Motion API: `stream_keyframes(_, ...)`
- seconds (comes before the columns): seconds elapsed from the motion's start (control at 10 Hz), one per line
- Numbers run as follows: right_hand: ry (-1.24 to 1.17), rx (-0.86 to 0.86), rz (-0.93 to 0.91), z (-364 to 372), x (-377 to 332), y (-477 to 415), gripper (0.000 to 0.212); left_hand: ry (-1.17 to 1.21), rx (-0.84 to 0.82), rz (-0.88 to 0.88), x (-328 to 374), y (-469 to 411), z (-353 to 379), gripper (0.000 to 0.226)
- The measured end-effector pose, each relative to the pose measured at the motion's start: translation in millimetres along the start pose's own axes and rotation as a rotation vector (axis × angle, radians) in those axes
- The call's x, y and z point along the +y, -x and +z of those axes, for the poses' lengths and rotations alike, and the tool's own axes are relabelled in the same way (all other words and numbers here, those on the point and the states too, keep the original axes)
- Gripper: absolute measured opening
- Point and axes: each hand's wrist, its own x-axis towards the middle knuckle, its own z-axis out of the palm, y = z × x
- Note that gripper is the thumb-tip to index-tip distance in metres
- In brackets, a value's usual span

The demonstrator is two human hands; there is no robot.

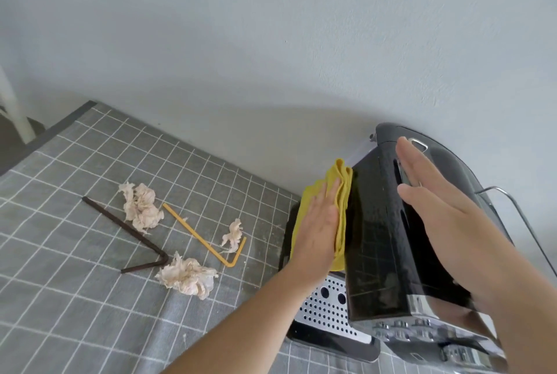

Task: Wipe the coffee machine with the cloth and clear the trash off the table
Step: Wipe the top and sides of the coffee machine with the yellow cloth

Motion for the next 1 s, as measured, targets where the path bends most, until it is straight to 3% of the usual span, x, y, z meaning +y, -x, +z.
stream_keyframes(0.1, -0.100, -0.030, 0.080, 2, 3, -4, 0.057, 0.033, -0.003, -0.205, -26, -33, -13, 0.075)
stream_keyframes(0.2, -0.162, -0.055, 0.111, 1, 8, -3, 0.062, -0.035, -0.039, -0.379, -76, -37, -29, 0.074)
stream_keyframes(0.3, -0.235, -0.046, 0.142, 2, 6, -4, 0.062, -0.062, 0.037, -0.357, -57, 5, -25, 0.057)
stream_keyframes(0.4, -0.244, -0.037, 0.159, 2, 6, -4, 0.064, -0.111, 0.000, -0.216, -44, 50, -19, 0.050)
stream_keyframes(0.5, -0.247, -0.038, 0.152, 2, 8, -5, 0.064, -0.018, -0.016, -0.239, -45, 43, -22, 0.078)
stream_keyframes(0.6, -0.249, -0.027, 0.162, 3, 10, -5, 0.062, 0.152, -0.014, -0.492, -48, -16, -21, 0.091)
stream_keyframes(0.7, -0.245, -0.047, 0.144, 4, 8, -5, 0.053, 0.128, -0.011, -0.363, -31, -53, -14, 0.051)
stream_keyframes(0.8, -0.214, -0.029, 0.116, 3, 2, -5, 0.058, -0.093, -0.043, -0.023, 14, -58, 4, 0.058)
stream_keyframes(0.9, -0.177, -0.012, 0.101, 1, -4, -3, 0.057, -0.212, -0.038, 0.181, 61, -35, 17, 0.066)
stream_keyframes(1.0, -0.142, -0.018, 0.120, -1, -8, -1, 0.049, -0.106, -0.052, 0.248, 63, 36, 20, 0.052)
